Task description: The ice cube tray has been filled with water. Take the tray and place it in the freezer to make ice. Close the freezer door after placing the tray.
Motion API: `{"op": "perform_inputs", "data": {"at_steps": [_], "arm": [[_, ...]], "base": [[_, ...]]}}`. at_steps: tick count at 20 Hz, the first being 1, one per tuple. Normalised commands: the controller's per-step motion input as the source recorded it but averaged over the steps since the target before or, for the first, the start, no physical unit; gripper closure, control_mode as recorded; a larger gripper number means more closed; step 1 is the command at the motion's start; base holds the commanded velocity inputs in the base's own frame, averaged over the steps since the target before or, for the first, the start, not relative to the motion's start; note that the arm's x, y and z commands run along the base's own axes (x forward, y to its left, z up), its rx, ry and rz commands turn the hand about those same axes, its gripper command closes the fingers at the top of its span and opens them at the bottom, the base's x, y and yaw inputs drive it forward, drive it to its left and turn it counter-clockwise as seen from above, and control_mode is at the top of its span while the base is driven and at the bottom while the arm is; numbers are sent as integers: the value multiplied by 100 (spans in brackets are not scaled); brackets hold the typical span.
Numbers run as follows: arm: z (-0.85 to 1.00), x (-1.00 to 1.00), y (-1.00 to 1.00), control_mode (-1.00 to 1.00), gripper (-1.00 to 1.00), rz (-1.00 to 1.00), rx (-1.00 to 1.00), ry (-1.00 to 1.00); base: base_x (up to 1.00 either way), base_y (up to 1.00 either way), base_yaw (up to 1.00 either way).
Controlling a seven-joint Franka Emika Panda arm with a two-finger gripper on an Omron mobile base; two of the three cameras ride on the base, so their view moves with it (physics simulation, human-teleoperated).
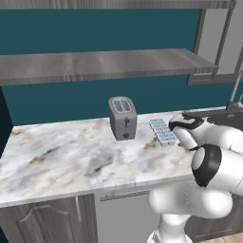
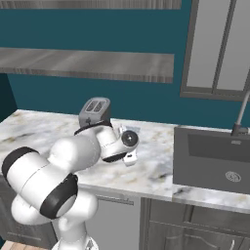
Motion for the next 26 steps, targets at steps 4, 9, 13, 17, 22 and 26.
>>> {"op": "perform_inputs", "data": {"at_steps": [4, 9, 13, 17, 22, 26], "arm": [[-21, 13, 0, -100, -100, -10, 8, 1], [-31, 4, 1, -100, -100, -9, 6, 0], [-33, 13, 0, -100, -100, -7, 3, 0], [-30, 34, 4, -100, -100, -5, 1, 0], [-30, 39, 1, -100, -100, -4, 0, 0], [-40, 38, 0, -100, -100, -2, 0, 0]], "base": [[0, 0, 0], [0, 0, 0], [0, 0, 0], [0, 0, 0], [0, 0, 0], [0, 0, 0]]}}
